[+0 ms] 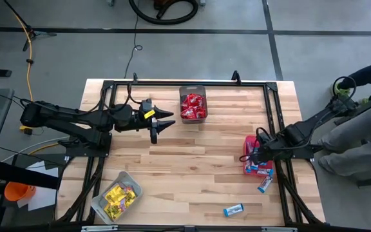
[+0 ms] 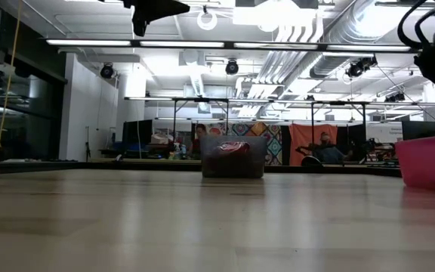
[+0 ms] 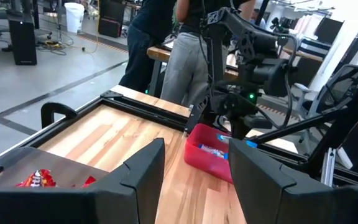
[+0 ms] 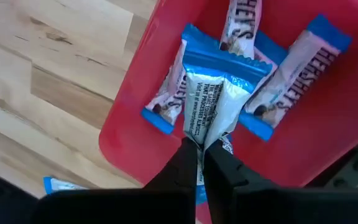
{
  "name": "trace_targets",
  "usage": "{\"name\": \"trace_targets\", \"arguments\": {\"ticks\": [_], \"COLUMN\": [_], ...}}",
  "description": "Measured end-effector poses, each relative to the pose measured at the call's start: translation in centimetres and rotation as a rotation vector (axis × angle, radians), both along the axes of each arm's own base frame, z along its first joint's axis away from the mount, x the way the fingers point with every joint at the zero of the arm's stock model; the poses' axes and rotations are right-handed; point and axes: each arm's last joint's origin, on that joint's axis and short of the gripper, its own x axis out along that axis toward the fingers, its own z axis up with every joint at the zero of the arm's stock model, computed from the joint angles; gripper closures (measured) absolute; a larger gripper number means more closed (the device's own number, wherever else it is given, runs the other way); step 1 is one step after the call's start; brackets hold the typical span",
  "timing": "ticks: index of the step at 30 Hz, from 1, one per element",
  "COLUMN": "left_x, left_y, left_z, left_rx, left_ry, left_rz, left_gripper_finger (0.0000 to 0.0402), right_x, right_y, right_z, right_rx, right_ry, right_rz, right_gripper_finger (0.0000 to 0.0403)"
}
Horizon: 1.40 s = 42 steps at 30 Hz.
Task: Sort candy
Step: Put the white chocolate candy into the red bin
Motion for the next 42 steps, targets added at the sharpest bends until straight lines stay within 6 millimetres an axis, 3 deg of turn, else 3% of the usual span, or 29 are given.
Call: {"name": "trace_targets", "arguments": {"ticks": [5, 15, 19, 23, 30, 33, 37, 42], "left_x": [0.0, -0.1, -0.1, -0.1, -0.1, 0.0, 0.0, 0.0], "left_y": [0.0, 0.0, 0.0, 0.0, 0.0, 0.0, 0.0, 0.0], "left_z": [0.0, -0.5, -0.5, -0.4, -0.4, -0.4, -0.4, -0.4], "left_rx": [0.001, 0.002, 0.002, 0.002, 0.002, 0.002, 0.001, 0.001], "left_ry": [0.005, 0.051, 0.049, 0.045, 0.045, 0.045, 0.045, 0.045], "left_rz": [0.0, 0.0, 0.0, 0.0, 0.001, 0.001, 0.001, 0.001], "left_gripper_finger": [0.0237, 0.0237, 0.0237, 0.0237, 0.0237, 0.0237, 0.0237, 0.0237], "right_x": [0.0, 0.0, 0.2, 1.8, 6.1, 7.2, 8.7, 10.3], "right_y": [0.0, 0.3, 0.4, 0.9, 2.5, 3.0, 4.0, 5.6], "right_z": [0.2, 0.3, 1.2, 4.1, 10.9, 12.7, 14.6, 16.1], "right_rx": [-0.006, 0.081, 0.133, 0.123, -0.003, -0.047, -0.08, -0.134], "right_ry": [-0.003, 0.022, -0.071, -0.398, -1.261, -1.411, -1.275, -0.805], "right_rz": [-0.017, 0.054, 0.079, 0.05, 0.095, 0.074, 0.198, 0.479], "right_gripper_finger": [0.037, 0.0233, 0.0206, 0.0202, 0.0202, 0.0202, 0.0201, 0.0201]}}
